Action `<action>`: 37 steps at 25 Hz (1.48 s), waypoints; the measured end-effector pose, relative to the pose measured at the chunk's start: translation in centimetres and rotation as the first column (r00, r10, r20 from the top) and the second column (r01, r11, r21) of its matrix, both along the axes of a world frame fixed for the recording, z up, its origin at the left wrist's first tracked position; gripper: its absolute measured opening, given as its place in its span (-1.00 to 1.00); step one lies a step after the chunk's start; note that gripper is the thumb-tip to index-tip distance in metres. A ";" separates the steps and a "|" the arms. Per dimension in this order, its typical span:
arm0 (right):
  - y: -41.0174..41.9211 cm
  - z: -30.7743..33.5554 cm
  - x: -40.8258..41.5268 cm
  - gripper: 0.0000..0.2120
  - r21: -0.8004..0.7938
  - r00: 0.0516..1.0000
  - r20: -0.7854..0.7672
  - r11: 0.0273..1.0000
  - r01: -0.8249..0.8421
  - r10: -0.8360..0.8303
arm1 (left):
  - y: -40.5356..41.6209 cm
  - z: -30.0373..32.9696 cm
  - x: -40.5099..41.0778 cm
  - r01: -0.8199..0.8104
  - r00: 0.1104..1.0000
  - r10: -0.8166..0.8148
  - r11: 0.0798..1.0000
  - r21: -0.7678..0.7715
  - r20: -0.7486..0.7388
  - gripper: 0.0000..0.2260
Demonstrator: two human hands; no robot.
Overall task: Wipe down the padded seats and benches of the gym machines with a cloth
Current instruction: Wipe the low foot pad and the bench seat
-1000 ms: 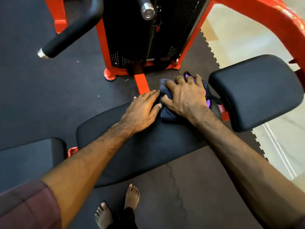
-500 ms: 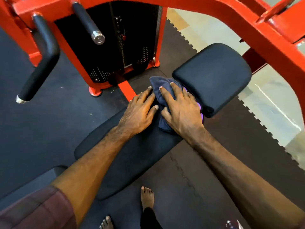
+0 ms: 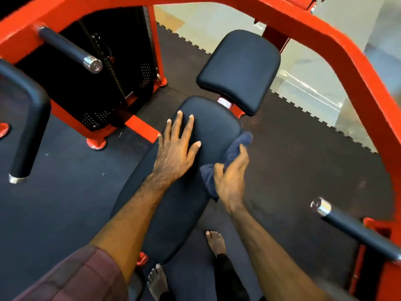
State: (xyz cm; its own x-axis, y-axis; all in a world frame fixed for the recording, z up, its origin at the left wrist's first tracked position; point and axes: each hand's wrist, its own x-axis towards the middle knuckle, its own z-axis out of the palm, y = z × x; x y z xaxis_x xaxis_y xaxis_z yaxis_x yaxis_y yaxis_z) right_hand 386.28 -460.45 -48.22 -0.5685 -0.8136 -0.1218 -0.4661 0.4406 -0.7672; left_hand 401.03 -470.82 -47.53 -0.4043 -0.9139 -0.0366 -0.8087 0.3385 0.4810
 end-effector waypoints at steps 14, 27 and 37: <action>4.7 -7.5 9.4 -0.28 -0.153 0.936 0.132 0.926 0.344 -0.326 | 3.8 -6.3 9.7 0.131 0.987 -0.130 0.991 0.004 0.094 -0.19; 8.9 -11.5 14.0 -0.31 -0.124 0.886 0.139 0.879 0.459 -0.443 | 9.8 -10.5 16.5 -0.027 0.995 0.018 0.995 0.096 0.098 -0.04; 15.2 -14.1 19.1 -0.31 -0.015 0.846 0.271 0.877 0.481 -0.459 | 13.0 -13.3 20.1 -0.198 0.980 0.192 0.955 0.222 0.048 0.12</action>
State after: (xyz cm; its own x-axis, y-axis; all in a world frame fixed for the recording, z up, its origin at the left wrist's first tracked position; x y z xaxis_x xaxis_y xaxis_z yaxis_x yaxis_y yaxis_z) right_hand 405.34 -445.28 -62.36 -0.8439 -0.4698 -0.2592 -0.0054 0.4905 -0.8714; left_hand 421.09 -457.81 -60.84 -0.2152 -0.9419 -0.2580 -0.8611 0.0584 0.5050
